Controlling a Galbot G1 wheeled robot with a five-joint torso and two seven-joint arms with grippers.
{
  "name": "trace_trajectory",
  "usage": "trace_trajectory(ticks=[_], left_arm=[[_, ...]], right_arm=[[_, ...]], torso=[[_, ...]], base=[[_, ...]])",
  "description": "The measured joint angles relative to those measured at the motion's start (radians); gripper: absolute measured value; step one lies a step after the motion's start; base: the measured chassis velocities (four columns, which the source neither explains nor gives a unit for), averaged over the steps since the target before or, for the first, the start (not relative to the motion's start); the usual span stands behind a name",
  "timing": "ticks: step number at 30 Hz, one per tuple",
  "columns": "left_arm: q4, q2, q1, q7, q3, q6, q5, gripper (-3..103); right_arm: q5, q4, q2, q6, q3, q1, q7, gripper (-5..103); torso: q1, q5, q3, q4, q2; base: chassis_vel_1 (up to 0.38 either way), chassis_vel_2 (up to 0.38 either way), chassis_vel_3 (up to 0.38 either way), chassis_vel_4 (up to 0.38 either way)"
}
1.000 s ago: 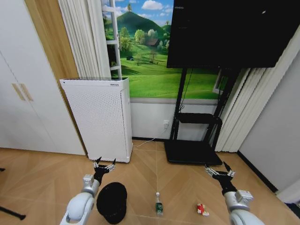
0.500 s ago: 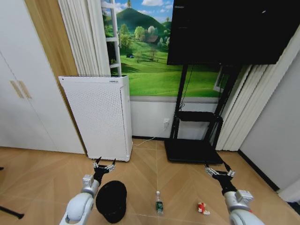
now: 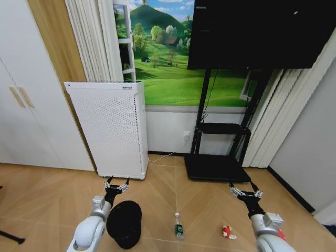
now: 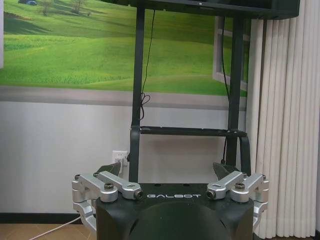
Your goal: Pick up the trash bin and place the garbage on the floor into it.
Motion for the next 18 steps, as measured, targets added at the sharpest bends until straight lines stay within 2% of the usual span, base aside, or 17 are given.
trace_trajectory(ticks=[18], left_arm=[[-0.004,-0.001,0.003,0.001,-0.001,0.0,0.004,100]], right_arm=[[0.002,0.005,0.003,0.0,0.0,-0.002,0.0,100]], torso=[[-0.025,0.0,-0.054,0.0,-0.079]], base=[[0.0,0.0,0.0,0.0]])
